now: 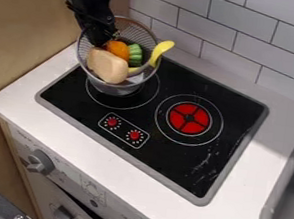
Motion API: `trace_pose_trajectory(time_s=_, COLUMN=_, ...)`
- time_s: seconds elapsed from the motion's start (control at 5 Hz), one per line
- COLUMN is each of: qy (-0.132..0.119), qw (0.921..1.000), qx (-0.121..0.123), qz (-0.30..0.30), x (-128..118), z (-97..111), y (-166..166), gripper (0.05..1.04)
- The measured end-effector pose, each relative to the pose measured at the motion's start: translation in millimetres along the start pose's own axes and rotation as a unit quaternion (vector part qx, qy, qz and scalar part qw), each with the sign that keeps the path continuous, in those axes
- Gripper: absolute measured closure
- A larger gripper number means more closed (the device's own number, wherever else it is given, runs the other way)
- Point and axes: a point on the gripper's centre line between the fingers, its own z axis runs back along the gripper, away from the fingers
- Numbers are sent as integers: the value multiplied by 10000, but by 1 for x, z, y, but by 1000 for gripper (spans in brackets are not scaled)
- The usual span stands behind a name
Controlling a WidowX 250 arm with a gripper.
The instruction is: Move the silver pot right the burner
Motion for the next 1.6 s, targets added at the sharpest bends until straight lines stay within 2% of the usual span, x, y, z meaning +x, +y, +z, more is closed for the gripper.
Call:
trace_pose_trajectory(time_s=0.4, qy=-41, qw=9999, qx=-62, qz=-70, x=-3, z=-4, y=9, gripper=1011)
trace_pose_trajectory(time_s=0.6, qy=-55, qw=10000, qx=-78, qz=4, x=-3, z=-4, y=9, gripper=875)
trace_pose_trajectory(time_s=0.8, qy=-119, qw=9998, qx=-120, qz=136, x=-3, z=-4, y=11, gripper=634)
trace_pose_trajectory(time_s=1.0, qy=-154, qw=9995, qx=-154, qz=218, x=-3, z=-3, y=11, gripper=336)
trace_pose_trajectory(time_s=1.2, qy=-72, qw=9995, qx=-181, qz=229, x=-5, z=-3, y=10, gripper=99)
trace_pose_trajectory(time_s=1.6, qy=365, qw=9987, qx=-91, qz=359, x=-10, z=18, y=5, gripper=86)
